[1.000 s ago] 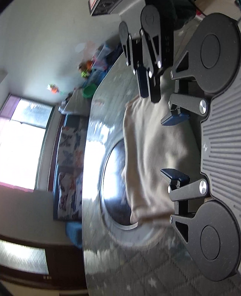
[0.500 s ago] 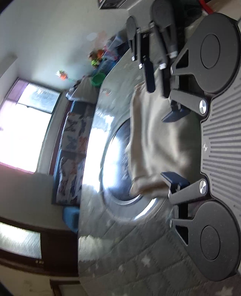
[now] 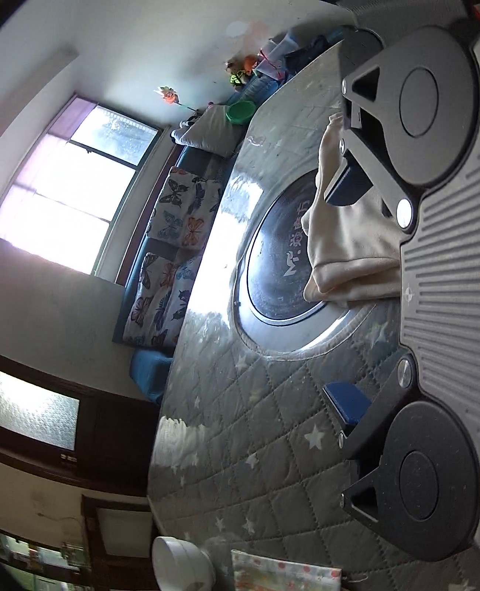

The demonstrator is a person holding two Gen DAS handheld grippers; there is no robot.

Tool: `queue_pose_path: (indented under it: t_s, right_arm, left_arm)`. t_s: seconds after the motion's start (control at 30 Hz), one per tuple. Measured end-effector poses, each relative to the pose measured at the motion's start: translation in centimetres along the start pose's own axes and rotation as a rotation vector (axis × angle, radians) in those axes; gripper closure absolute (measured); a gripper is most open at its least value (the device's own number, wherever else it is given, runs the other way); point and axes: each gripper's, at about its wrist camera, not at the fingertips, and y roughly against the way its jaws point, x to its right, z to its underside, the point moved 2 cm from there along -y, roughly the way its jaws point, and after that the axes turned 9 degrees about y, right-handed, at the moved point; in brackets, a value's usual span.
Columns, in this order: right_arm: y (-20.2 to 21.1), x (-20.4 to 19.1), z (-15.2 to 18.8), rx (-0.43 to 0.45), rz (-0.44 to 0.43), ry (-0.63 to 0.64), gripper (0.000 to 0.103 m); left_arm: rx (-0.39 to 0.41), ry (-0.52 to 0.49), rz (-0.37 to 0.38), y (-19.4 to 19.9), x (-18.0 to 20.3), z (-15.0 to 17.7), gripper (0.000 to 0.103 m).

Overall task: Fold clothes
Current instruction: 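Grasp the sweatshirt edge with the left gripper while the right gripper grasps another edge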

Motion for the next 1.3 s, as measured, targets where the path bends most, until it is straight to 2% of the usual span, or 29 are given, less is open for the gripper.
queue_pose_path:
  t_s: [0.23, 0.33, 0.4, 0.5, 0.73, 0.93, 1.07, 1.13, 1.3]
  right_arm:
    - [-1.1, -1.0, 0.1, -0.030, 0.023, 0.021, 0.055]
    - [-1.3, -0.7, 0.3, -0.032, 0.036, 0.003, 0.066]
    - [-1.1, -0.3, 0.2, -0.021, 0.038, -0.030, 0.077]
    - [-0.5, 0.8, 0.2, 0.011, 0.018, -0.107, 0.084]
    - [1.7, 3.0, 0.8, 0.092, -0.025, -0.274, 0.088]
    - [3.3, 4.0, 1.0, 0.142, -0.038, -0.347, 0.088]
    - [4.1, 3.9, 1.5, 0.158, -0.048, -0.359, 0.089]
    - [4.4, 3.8, 1.7, 0.164, -0.057, -0.362, 0.089]
    - [4.2, 3.1, 1.7, 0.170, -0.078, -0.356, 0.089]
  left_arm:
    - [-0.088, 0.120, 0.033, -1.8, -1.0, -0.3, 0.000]
    - [-0.109, 0.166, 0.049, -2.3, -1.4, -0.2, 0.000]
    - [-0.127, 0.208, 0.058, -2.7, -1.8, -0.3, 0.000]
    - [-0.156, 0.290, 0.080, -3.2, -2.4, -0.4, 0.000]
    - [-0.219, 0.462, 0.162, -4.7, -2.9, -0.2, 0.000]
    - [-0.285, 0.557, 0.189, -6.4, -2.6, 0.5, 0.000]
    - [-0.301, 0.594, 0.214, -7.1, -2.4, 0.8, 0.000]
    - [-0.303, 0.606, 0.222, -7.4, -2.4, 0.9, 0.002]
    - [-0.316, 0.617, 0.237, -7.8, -2.6, 1.3, 0.025]
